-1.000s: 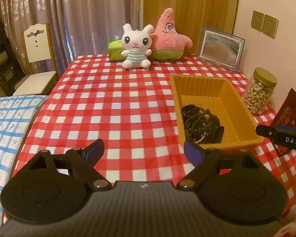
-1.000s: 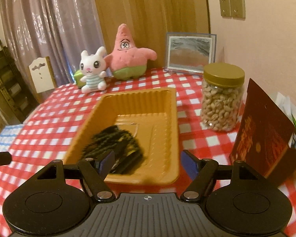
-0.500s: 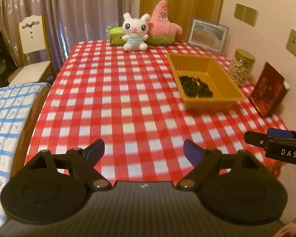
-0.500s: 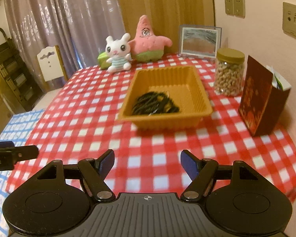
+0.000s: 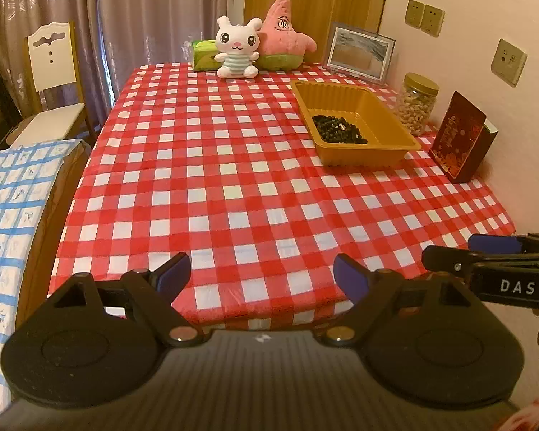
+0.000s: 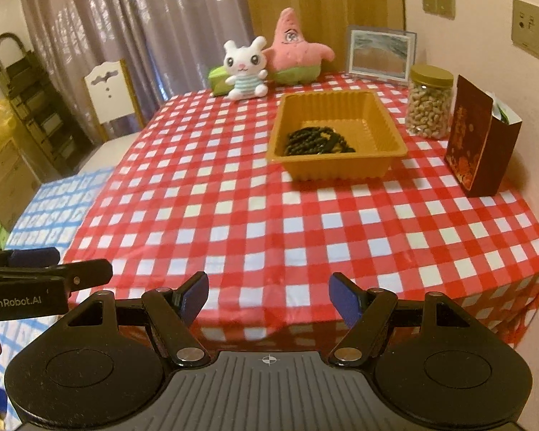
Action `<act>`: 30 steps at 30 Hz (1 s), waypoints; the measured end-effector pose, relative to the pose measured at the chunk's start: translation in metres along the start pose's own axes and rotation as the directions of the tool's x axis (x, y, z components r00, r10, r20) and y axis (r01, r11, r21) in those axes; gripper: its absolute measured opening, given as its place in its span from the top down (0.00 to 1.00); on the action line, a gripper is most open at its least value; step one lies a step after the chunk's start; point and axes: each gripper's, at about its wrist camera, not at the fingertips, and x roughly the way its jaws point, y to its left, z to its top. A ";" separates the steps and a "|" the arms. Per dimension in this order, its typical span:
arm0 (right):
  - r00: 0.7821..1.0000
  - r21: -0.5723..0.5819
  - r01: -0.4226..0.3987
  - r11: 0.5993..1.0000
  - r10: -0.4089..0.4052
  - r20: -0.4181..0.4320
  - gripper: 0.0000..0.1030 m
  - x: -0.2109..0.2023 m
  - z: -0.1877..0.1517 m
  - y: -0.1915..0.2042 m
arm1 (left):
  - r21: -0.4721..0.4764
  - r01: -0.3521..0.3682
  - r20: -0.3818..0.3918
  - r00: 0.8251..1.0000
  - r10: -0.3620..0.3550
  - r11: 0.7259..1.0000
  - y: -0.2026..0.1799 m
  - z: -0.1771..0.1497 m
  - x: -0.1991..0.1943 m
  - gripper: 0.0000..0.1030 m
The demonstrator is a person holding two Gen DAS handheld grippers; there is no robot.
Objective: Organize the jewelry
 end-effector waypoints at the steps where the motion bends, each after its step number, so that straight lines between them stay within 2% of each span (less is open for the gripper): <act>1: 1.000 -0.005 -0.001 1.000 0.001 -0.003 0.28 -0.001 -0.001 0.002 | -0.001 0.000 -0.001 1.000 0.000 1.000 0.000 -0.001 -0.001 0.17; 30: 1.000 -0.007 -0.014 1.000 0.013 -0.015 0.28 -0.006 -0.002 -0.015 | 0.030 -0.007 -0.015 1.000 0.007 1.000 -0.021 0.000 0.004 0.17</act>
